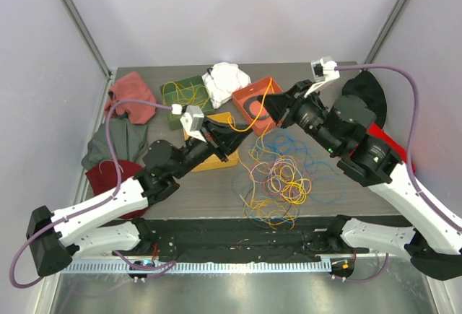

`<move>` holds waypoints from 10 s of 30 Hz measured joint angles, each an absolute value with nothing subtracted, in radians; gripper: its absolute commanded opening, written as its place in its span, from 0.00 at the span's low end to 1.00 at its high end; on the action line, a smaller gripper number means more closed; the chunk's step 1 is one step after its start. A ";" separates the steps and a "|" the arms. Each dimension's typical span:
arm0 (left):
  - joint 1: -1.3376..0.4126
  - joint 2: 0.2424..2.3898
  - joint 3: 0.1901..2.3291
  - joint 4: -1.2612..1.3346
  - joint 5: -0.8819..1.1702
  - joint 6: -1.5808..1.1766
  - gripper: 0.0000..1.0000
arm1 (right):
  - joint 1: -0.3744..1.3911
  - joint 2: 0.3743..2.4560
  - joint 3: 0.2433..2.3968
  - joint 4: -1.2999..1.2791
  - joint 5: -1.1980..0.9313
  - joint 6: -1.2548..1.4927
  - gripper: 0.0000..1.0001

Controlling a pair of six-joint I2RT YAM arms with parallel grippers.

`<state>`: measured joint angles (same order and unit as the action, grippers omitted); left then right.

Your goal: Untangle the cables

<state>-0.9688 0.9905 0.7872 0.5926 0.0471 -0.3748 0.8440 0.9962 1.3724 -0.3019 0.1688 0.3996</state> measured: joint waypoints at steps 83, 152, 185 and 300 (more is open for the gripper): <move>-0.970 1.140 0.867 0.661 0.154 -0.434 0.50 | 0.844 1.071 1.343 -0.220 0.027 0.501 0.01; -0.149 1.938 1.740 0.185 0.017 -0.490 0.00 | 0.844 0.780 0.893 -0.311 0.452 0.358 0.87; -0.194 1.920 1.406 0.298 -0.067 -0.498 0.00 | 0.844 0.748 0.768 -0.232 0.463 0.343 0.76; -0.295 1.781 1.431 -0.209 -0.315 -0.338 0.00 | 0.844 0.668 0.721 -0.232 0.442 0.396 0.75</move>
<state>-0.2947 1.7809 1.4315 -0.2092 -0.3145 -0.3378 0.8440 0.6678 0.7212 -0.2321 0.4423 0.3958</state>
